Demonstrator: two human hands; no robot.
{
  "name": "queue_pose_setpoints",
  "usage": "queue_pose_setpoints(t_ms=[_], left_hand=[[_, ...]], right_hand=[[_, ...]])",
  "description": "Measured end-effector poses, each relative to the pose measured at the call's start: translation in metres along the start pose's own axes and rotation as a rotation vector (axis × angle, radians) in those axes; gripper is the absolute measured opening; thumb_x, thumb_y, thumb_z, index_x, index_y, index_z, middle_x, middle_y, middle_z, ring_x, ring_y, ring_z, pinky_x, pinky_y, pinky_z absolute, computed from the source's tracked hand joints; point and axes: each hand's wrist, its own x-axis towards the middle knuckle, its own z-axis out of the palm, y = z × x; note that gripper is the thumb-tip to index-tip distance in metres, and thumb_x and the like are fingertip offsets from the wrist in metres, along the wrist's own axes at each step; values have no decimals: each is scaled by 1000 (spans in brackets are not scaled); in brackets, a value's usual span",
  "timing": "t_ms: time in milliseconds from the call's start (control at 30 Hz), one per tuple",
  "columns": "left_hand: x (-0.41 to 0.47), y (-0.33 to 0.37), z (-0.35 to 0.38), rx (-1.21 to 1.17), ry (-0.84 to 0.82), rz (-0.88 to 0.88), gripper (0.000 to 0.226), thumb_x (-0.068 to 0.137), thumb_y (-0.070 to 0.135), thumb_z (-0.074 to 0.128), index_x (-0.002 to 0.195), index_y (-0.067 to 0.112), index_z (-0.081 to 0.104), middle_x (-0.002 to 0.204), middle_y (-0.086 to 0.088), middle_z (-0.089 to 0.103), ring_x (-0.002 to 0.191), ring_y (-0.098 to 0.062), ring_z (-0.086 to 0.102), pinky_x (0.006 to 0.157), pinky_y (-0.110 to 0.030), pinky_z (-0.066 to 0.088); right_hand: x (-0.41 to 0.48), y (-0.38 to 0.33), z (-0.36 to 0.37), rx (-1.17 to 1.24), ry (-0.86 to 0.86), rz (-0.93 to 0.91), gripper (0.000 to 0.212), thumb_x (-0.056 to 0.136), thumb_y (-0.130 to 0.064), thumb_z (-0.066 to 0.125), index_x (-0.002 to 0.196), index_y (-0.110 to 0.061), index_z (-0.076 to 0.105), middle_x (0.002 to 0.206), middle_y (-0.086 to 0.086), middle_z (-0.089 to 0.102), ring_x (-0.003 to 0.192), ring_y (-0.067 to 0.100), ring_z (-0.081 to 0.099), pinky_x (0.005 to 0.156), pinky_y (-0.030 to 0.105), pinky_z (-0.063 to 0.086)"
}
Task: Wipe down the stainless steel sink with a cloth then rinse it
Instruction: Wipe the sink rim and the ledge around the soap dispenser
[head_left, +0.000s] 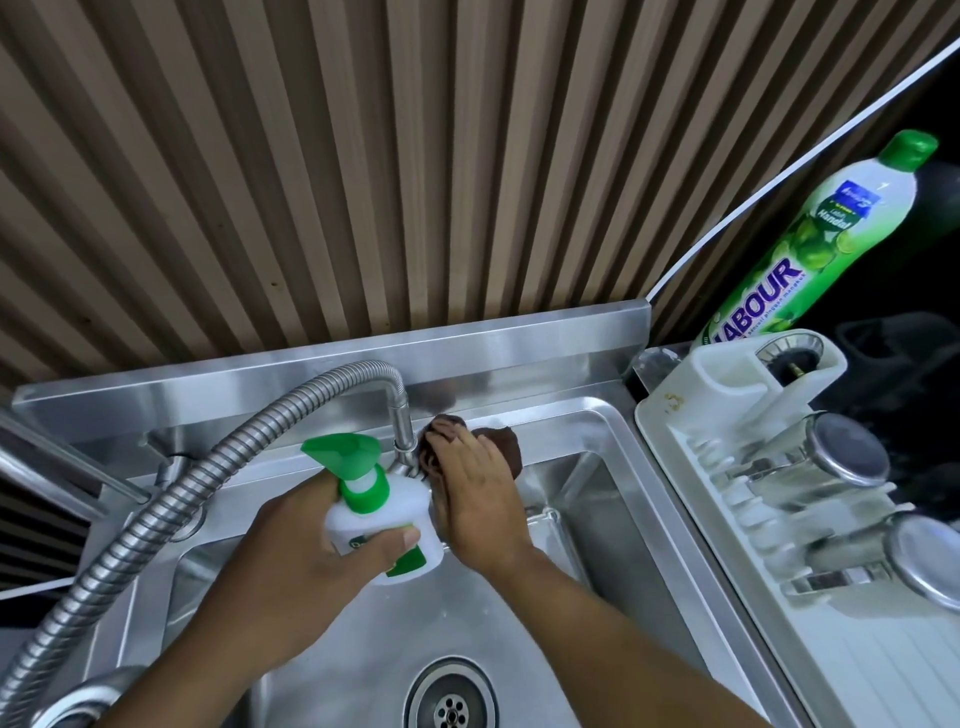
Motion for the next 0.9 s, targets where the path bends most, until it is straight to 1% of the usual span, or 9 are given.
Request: queue_pose_setpoints(t_ms=[167, 267, 400, 500, 567, 633, 733, 800, 900], left_hand=[[0, -1, -1, -2, -15, -11, 36, 69, 42, 86, 99, 47, 66, 90, 24, 73, 82, -2, 69, 80, -42, 59], [-1, -2, -2, -13, -14, -21, 33, 69, 42, 87, 97, 40, 69, 90, 23, 74, 82, -3, 70, 81, -42, 59], [-1, -1, -2, -23, -27, -21, 38, 68, 47, 87, 100, 44, 68, 92, 22, 74, 84, -6, 71, 82, -44, 59], [-1, -1, -2, -49, -36, -10, 50, 59, 63, 81, 104, 49, 65, 94, 19, 75, 84, -11, 73, 80, -46, 60], [-1, -2, -2, -52, -32, -6, 46, 62, 57, 85, 103, 50, 65, 93, 19, 75, 84, -11, 72, 80, -47, 60], [-1, -2, -1, -47, -25, 0, 42, 68, 46, 88, 102, 50, 64, 92, 21, 74, 84, -8, 72, 79, -45, 60], [-1, -1, -1, -27, -24, -4, 44, 62, 53, 85, 101, 48, 65, 91, 20, 75, 83, -8, 72, 77, -44, 60], [-1, -1, -1, -24, -23, -15, 40, 68, 44, 89, 100, 48, 65, 90, 21, 75, 83, -7, 71, 79, -45, 60], [0, -2, 0, -13, -30, -29, 32, 70, 38, 88, 96, 37, 70, 89, 22, 75, 82, -5, 71, 82, -43, 58]], right_hand=[[2, 49, -37, 77, 136, 314, 20, 101, -27, 49, 121, -25, 52, 105, -10, 65, 92, 7, 58, 84, 34, 52], [13, 86, -48, -166, 186, 528, 38, 98, -22, 45, 134, -10, 48, 132, 11, 58, 123, 27, 53, 107, 44, 41], [36, 77, -44, -262, 60, 859, 64, 100, -27, 26, 156, 3, 16, 163, 22, 21, 152, 34, 13, 123, 44, 7], [37, 39, -29, -234, 159, 791, 56, 100, -19, 39, 151, 2, 30, 157, 23, 35, 147, 36, 28, 120, 47, 23], [25, 11, -18, -155, 201, 596, 41, 95, -14, 48, 135, -5, 47, 137, 16, 54, 124, 32, 50, 106, 44, 41], [10, -9, -7, -64, 90, 292, 34, 89, -11, 52, 123, -12, 53, 122, 7, 58, 110, 27, 54, 99, 41, 42], [-1, -5, 1, -88, -59, -16, 51, 86, -15, 59, 136, -9, 53, 134, 9, 59, 126, 27, 50, 113, 41, 34], [2, 6, -5, -129, -47, 43, 48, 90, -14, 53, 137, -8, 49, 128, 10, 60, 115, 26, 53, 107, 40, 39], [12, 32, -20, -201, 108, 393, 41, 99, -22, 44, 136, -6, 41, 122, 12, 57, 104, 24, 51, 97, 39, 44]])
